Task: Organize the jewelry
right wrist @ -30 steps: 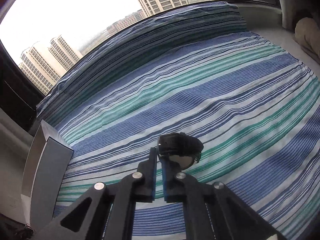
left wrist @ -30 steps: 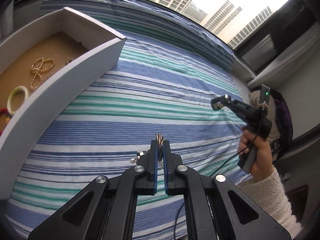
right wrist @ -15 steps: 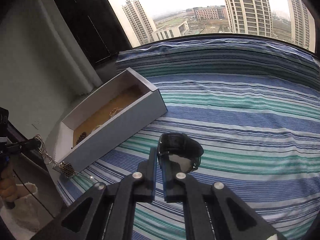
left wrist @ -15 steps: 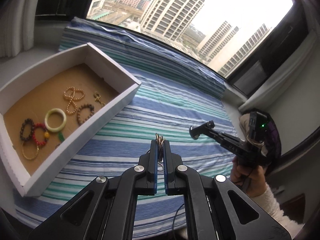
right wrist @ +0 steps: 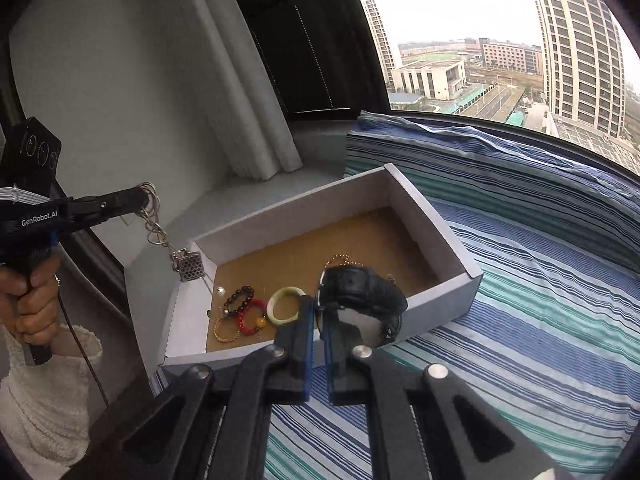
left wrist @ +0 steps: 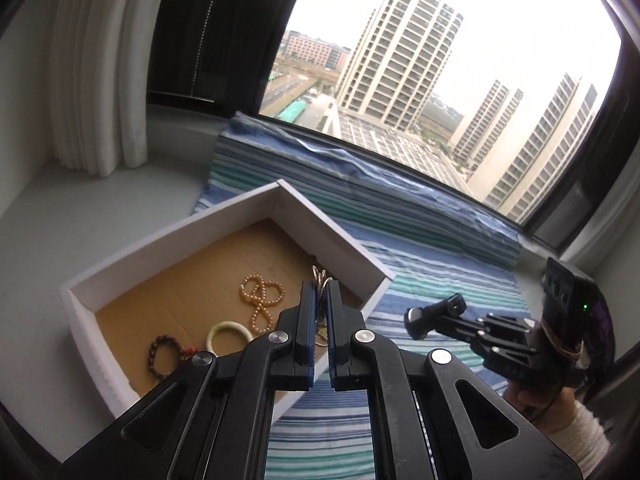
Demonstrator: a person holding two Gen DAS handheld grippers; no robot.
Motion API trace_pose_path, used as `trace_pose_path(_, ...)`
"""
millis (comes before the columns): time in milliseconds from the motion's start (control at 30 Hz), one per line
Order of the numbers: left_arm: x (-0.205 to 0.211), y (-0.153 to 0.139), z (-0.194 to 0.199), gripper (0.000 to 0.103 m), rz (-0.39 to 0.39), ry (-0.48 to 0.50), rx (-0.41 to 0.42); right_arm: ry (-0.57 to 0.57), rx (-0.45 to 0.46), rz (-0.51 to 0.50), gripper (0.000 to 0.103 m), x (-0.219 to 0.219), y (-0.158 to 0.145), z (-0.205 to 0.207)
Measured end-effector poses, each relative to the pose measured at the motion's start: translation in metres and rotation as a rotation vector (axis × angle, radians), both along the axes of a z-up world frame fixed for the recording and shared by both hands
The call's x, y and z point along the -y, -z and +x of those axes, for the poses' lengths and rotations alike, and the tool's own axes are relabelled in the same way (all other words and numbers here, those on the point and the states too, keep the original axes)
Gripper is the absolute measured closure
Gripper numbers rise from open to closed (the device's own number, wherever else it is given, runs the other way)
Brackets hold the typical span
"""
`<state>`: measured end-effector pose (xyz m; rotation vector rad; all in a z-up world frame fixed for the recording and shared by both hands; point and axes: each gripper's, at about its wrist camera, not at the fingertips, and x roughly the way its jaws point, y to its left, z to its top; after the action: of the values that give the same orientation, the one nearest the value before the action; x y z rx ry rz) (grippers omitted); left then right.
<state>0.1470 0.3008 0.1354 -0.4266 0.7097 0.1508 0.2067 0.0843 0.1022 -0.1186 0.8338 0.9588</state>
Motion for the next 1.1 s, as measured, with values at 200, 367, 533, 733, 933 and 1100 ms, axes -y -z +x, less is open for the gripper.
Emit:
trace_pose_path(200,-0.043,0.053,0.039,0.1,0.039,-0.08,-0.077,-0.087,-0.068,-0.081,0.098,-0.078,0.035,0.018)
trace_pose_path(367,-0.063,0.107,0.061,0.099,0.064,-0.132,-0.154,-0.139,-0.13,-0.197,0.097,-0.135,0.087,0.027)
trace_pose_path(533,-0.07,0.139,0.052,0.057,0.055,-0.188,-0.173,-0.129,-0.154,-0.322,0.07,-0.161,0.124,0.031)
trace_pose_path(733,-0.043,0.122,0.003,0.002,0.197,-0.28,-0.111,-0.078,-0.075,-0.285,0.043,-0.142,0.101,0.026)
trace_pose_path(933,-0.003,0.105,-0.044,0.001,0.319,-0.452,-0.081,-0.044,0.074,-0.277,0.033,-0.12,0.077,0.005)
trace_pose_path(1100,0.018,0.101,-0.061,0.001,0.314,-0.522,-0.201,-0.05,0.111,-0.288,0.032,-0.118,0.069,-0.008)
